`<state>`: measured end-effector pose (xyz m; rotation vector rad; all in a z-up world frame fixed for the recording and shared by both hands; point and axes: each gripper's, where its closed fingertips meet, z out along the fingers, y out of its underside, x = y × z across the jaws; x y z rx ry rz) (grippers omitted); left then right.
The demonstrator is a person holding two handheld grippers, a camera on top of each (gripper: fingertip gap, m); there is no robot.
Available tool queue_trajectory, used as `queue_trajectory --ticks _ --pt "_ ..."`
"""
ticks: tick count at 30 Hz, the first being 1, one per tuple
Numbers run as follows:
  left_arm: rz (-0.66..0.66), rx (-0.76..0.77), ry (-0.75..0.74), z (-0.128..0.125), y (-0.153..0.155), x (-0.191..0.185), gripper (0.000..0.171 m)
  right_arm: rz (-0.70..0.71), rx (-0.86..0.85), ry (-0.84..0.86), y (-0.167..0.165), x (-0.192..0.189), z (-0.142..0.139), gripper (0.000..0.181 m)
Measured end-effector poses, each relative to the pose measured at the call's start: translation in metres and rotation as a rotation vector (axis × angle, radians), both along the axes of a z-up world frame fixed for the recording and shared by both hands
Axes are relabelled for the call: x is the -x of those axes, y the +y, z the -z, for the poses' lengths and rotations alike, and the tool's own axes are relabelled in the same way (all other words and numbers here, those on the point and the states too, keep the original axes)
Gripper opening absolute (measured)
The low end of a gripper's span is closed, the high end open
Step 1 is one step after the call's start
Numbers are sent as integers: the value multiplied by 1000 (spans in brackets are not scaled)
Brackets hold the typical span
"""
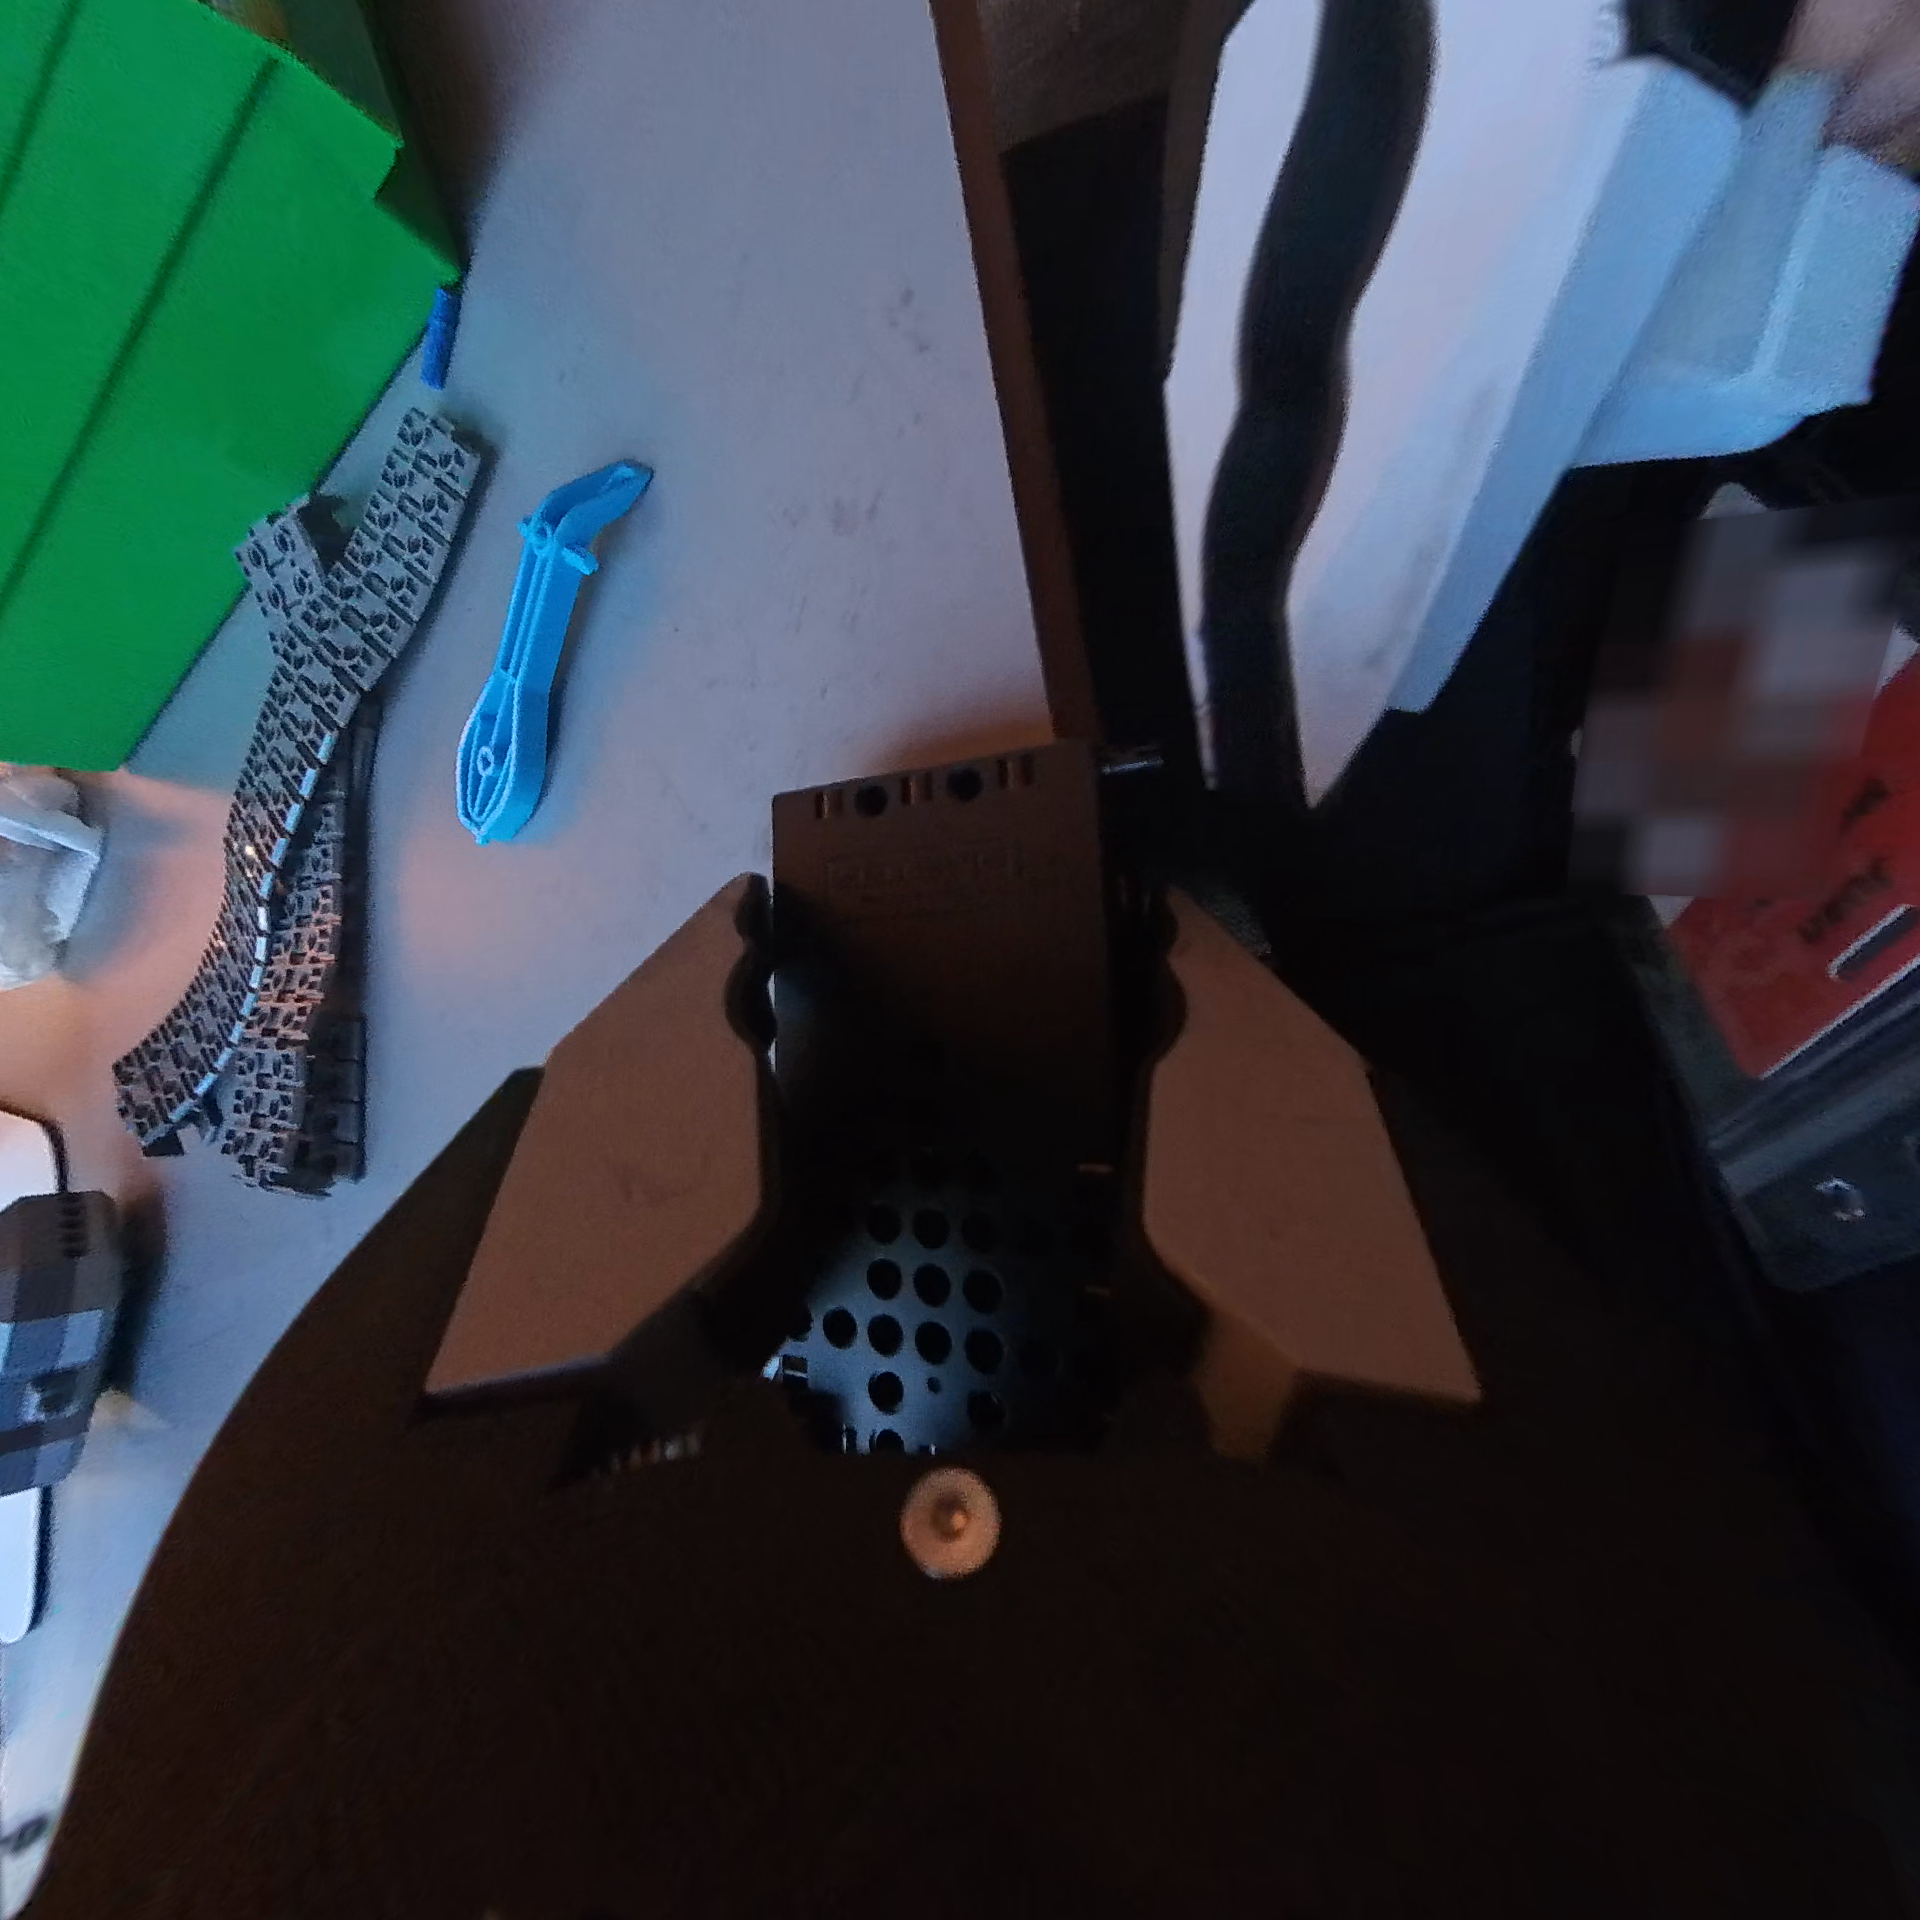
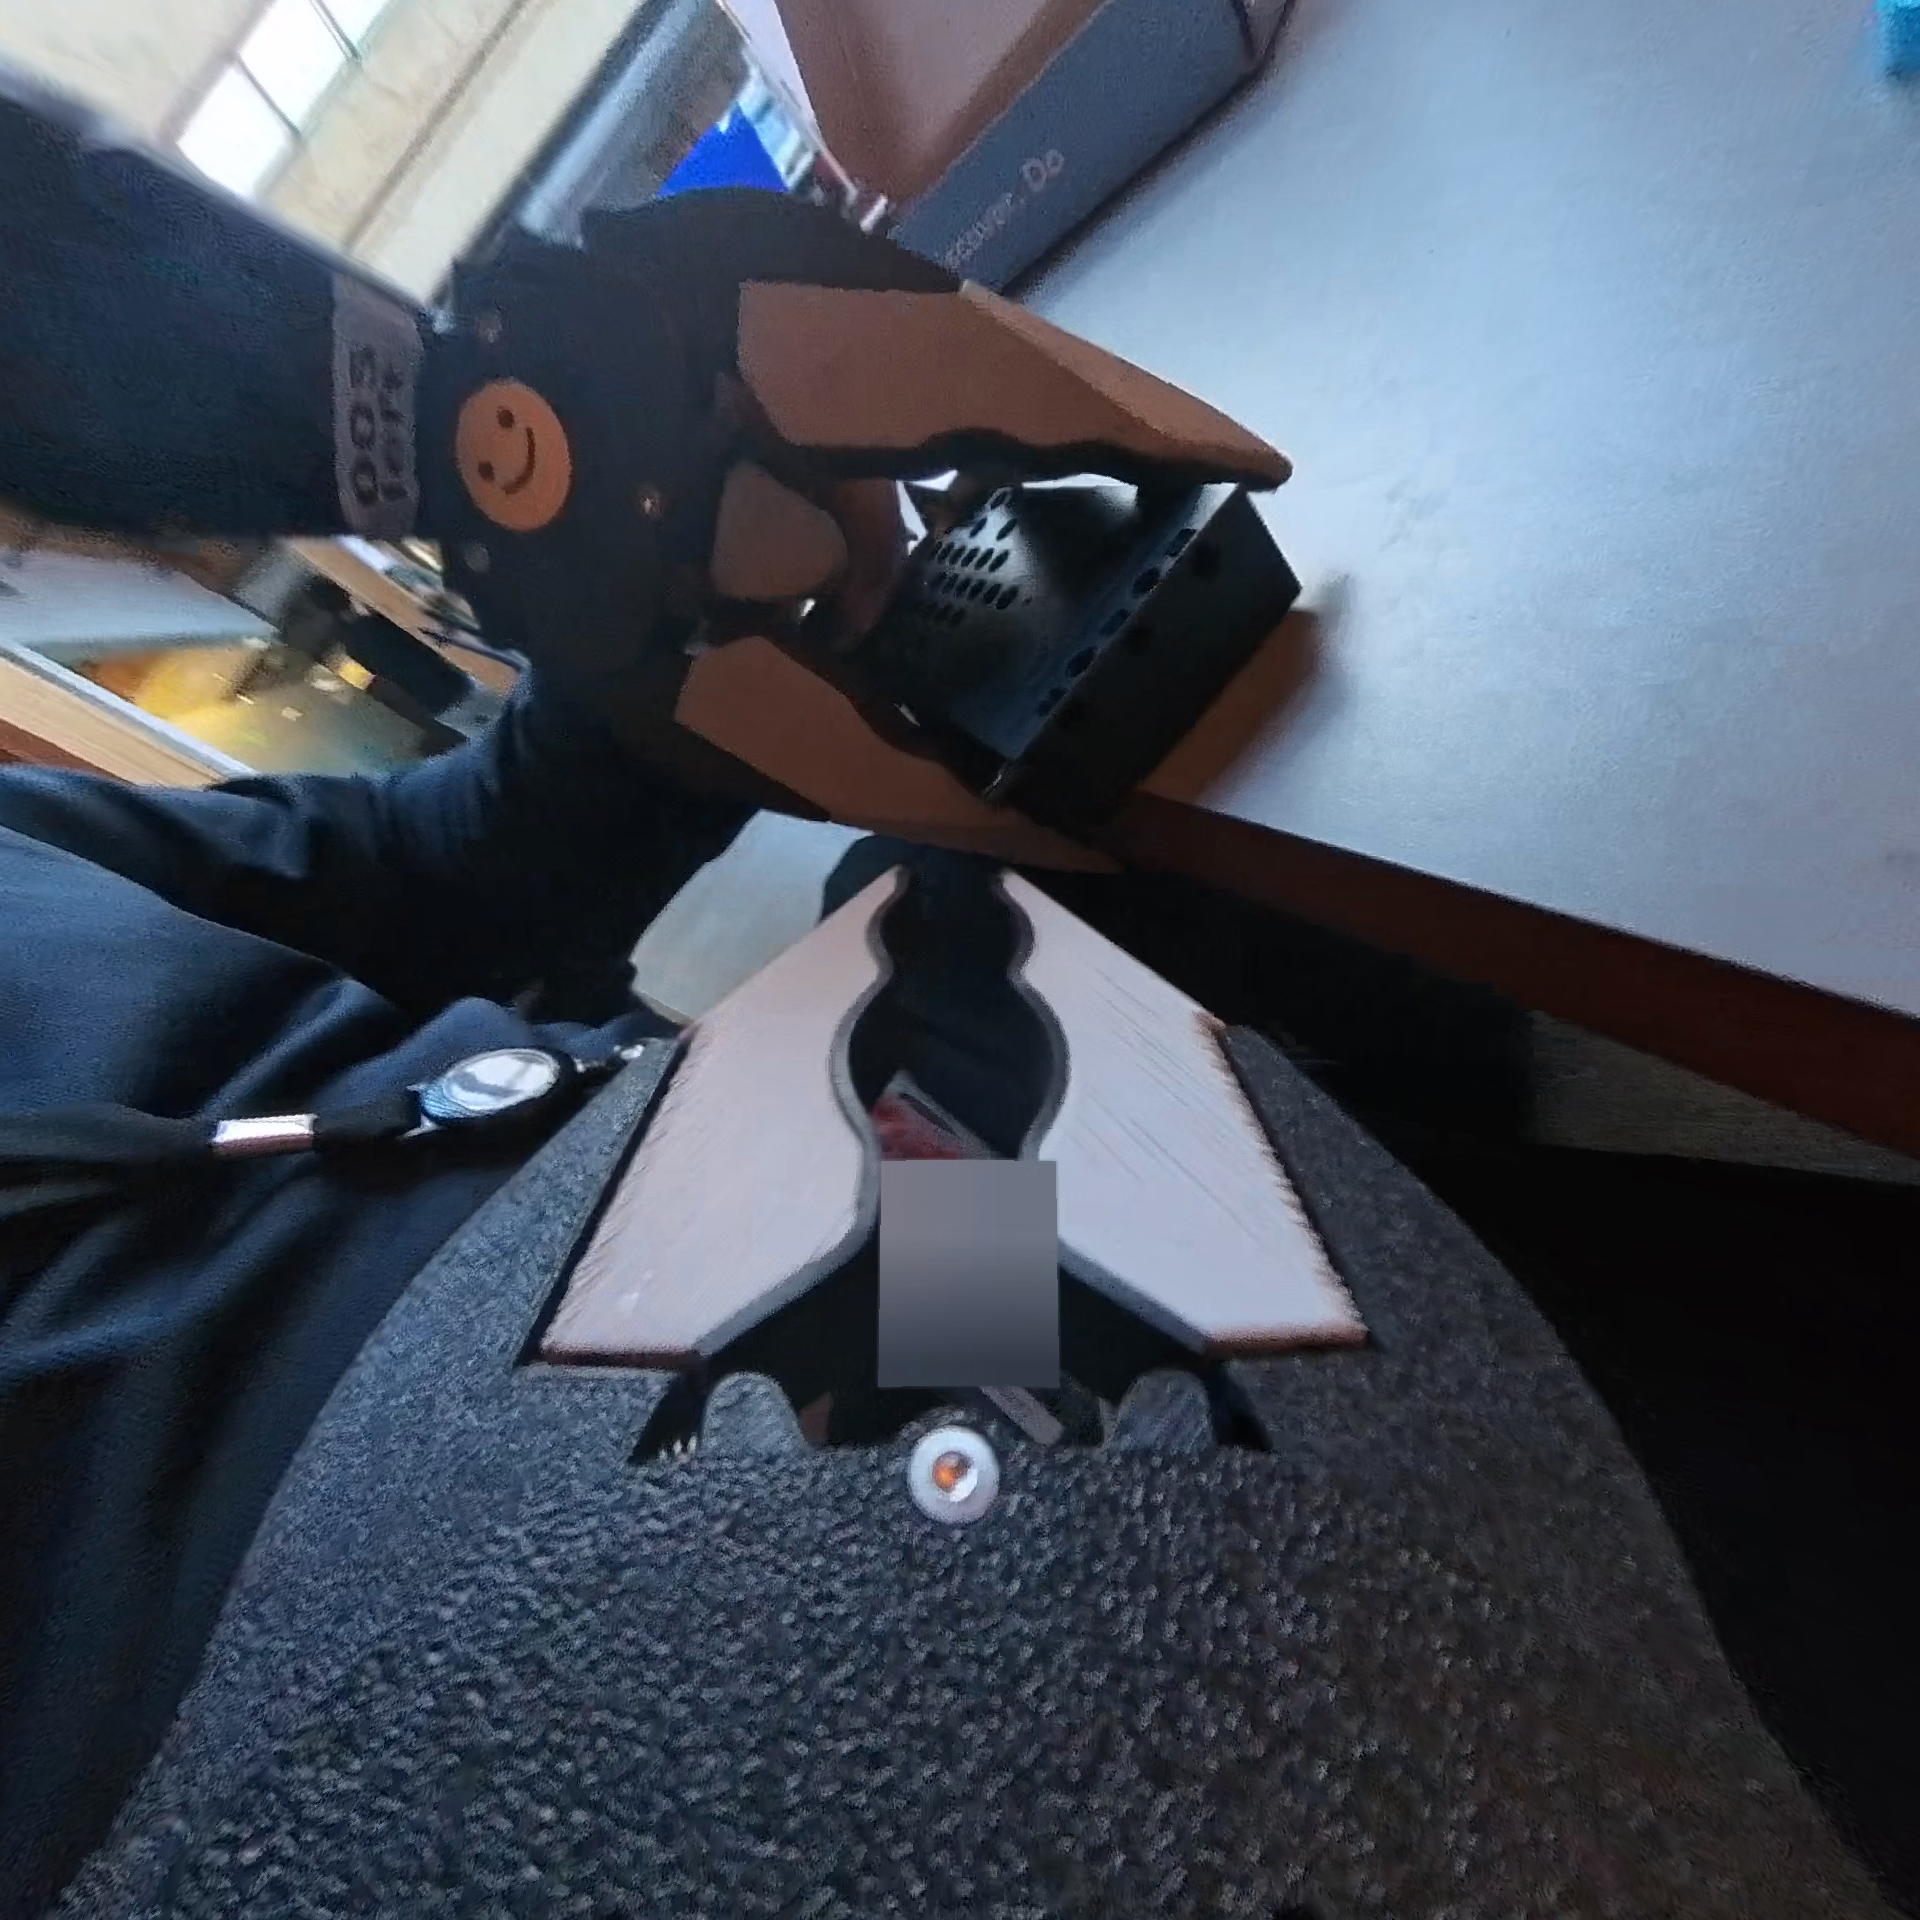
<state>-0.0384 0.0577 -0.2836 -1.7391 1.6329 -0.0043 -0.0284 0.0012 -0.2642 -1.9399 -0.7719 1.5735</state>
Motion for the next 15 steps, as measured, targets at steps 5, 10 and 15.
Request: queue_trajectory --ticks 5,10,15 --pt "25 -110 43 -3 -1 -5 71 3 179 103 6 -1 -2 18" --pt "30 -274 120 -7 1 -10 70 4 229 123 6 -2 -1 9" --pt "56 -394 136 -14 0 -13 70 -16 246 157 4 -4 -1 0"
